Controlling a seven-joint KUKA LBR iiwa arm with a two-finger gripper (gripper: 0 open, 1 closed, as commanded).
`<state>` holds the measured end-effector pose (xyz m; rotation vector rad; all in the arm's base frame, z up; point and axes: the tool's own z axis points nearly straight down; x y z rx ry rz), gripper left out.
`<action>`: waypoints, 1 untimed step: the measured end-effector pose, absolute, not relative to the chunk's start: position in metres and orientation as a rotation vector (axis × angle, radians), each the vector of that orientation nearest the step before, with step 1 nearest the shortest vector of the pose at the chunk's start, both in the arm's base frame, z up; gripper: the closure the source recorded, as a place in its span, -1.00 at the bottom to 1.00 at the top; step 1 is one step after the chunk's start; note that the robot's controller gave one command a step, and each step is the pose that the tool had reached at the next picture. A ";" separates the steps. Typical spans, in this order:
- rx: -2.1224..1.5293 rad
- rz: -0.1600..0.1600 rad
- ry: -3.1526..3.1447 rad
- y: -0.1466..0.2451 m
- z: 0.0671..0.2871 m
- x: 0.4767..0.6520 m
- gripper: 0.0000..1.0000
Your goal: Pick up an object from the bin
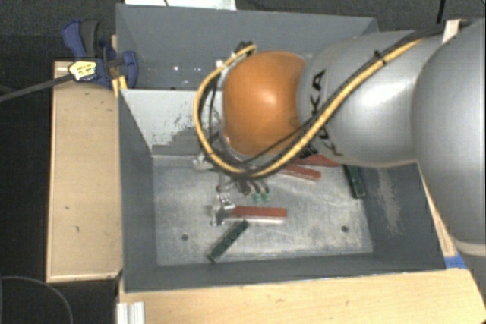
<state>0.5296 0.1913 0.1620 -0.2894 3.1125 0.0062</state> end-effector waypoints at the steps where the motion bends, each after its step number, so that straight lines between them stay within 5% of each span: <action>1: -0.260 0.002 3.130 0.173 0.111 0.527 -1.00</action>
Offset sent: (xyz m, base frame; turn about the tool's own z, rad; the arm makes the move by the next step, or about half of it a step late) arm -0.0227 -0.0470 -0.0913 0.0934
